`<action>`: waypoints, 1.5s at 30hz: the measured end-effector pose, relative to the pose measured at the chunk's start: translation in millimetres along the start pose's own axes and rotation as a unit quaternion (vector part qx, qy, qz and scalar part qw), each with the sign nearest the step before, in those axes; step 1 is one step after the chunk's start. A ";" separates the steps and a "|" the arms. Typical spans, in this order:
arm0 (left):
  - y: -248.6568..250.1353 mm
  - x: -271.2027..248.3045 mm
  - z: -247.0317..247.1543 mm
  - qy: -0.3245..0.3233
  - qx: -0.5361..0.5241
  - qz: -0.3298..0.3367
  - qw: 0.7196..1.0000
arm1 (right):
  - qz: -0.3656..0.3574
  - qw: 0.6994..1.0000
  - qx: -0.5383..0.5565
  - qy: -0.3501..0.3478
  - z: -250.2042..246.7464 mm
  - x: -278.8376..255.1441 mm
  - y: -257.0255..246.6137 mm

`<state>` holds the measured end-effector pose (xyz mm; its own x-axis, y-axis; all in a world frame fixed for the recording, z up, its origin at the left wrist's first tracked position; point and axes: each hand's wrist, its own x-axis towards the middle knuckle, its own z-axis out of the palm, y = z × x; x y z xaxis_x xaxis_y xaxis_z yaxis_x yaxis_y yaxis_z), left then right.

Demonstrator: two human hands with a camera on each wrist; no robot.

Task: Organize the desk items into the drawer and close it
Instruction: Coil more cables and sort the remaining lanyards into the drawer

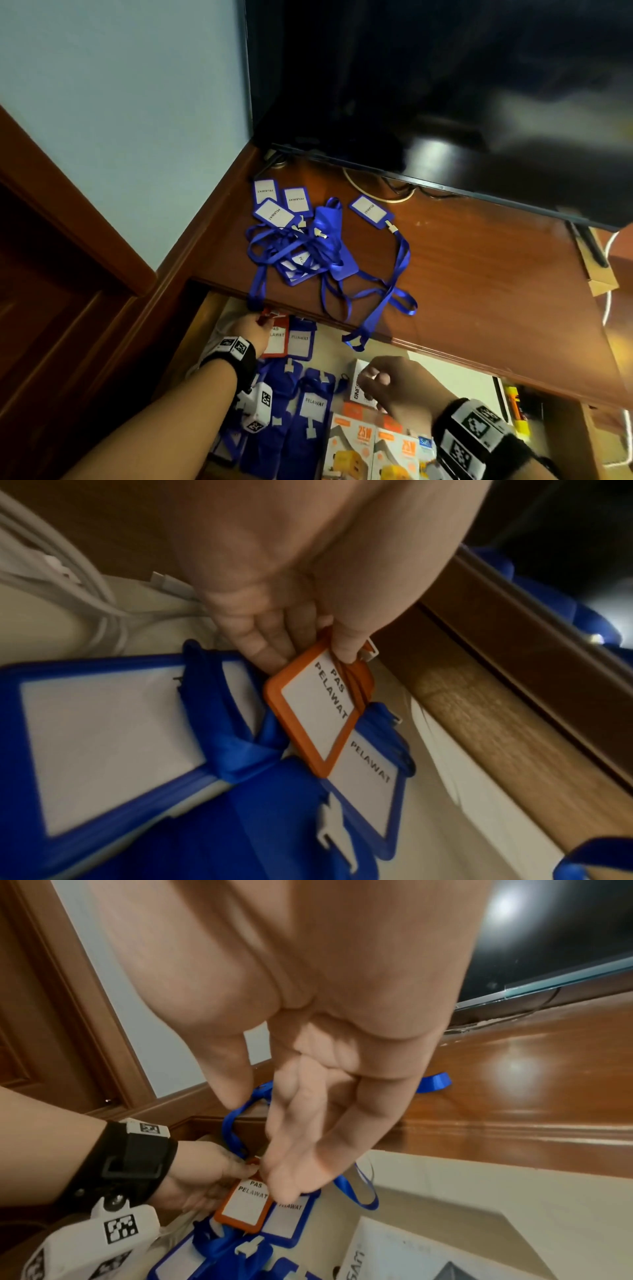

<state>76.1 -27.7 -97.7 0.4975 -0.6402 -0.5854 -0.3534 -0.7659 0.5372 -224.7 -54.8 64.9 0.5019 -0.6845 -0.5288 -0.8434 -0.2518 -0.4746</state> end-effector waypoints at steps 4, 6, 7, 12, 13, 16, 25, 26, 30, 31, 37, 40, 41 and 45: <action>7.8 2.3 3.7 0.023 0.030 0.007 0.999 | -0.022 1.000 0.006 0.016 -12.6 19.1 -5.7; 10.3 2.0 2.9 0.038 0.057 0.011 0.998 | -0.029 0.999 0.011 0.025 -20.1 32.1 -13.1; 11.4 1.1 1.4 0.045 0.078 0.013 0.996 | -0.033 0.999 0.009 0.031 -24.1 39.2 -18.3; 8.0 -13.3 -17.2 0.039 0.128 0.033 0.990 | -0.057 0.993 0.058 0.091 -46.0 92.9 -34.7; 5.6 -17.5 -22.6 0.032 0.134 0.041 0.990 | -0.051 0.990 0.067 0.114 -49.9 107.8 -36.0; -2.7 -37.4 -41.3 0.010 0.128 0.075 0.989 | 0.002 0.978 0.109 0.178 -58.9 152.0 -35.0; -3.8 -87.2 -86.7 0.029 0.028 0.156 0.987 | 0.158 0.977 0.004 0.140 -57.7 205.1 -39.1; -1.6 -86.4 -84.0 0.020 0.061 0.179 0.982 | 0.159 0.978 0.007 0.134 -58.2 203.1 -40.0; 9.0 -70.8 -47.5 -0.104 0.261 0.212 0.936 | 0.132 0.979 0.004 0.158 -64.2 187.5 -44.1; 12.5 -67.9 -37.8 -0.124 0.331 0.216 0.910 | 0.123 0.977 0.018 0.173 -67.2 179.5 -45.4; 4.1 -47.8 -13.9 -0.172 0.458 0.156 0.858 | 0.063 0.949 0.099 0.291 -105.7 117.1 -46.2; -1.1 -43.0 -21.1 -0.173 0.473 0.155 0.850 | 0.045 0.931 0.140 0.333 -130.9 92.4 -46.4; -1.6 -42.7 -24.7 -0.171 0.474 0.155 0.850 | 0.040 0.924 0.165 0.342 -137.4 85.5 -46.1; -0.1 -47.7 -38.2 -0.152 0.470 0.178 0.851 | 0.021 0.896 0.180 0.406 -154.0 58.9 -48.3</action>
<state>82.6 5.2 -46.6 0.0485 -0.7181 -0.6943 -0.9877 -0.1379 0.0737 -183.9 -188.3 165.0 0.0437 -0.9969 0.0647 -0.6688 -0.0773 -0.7394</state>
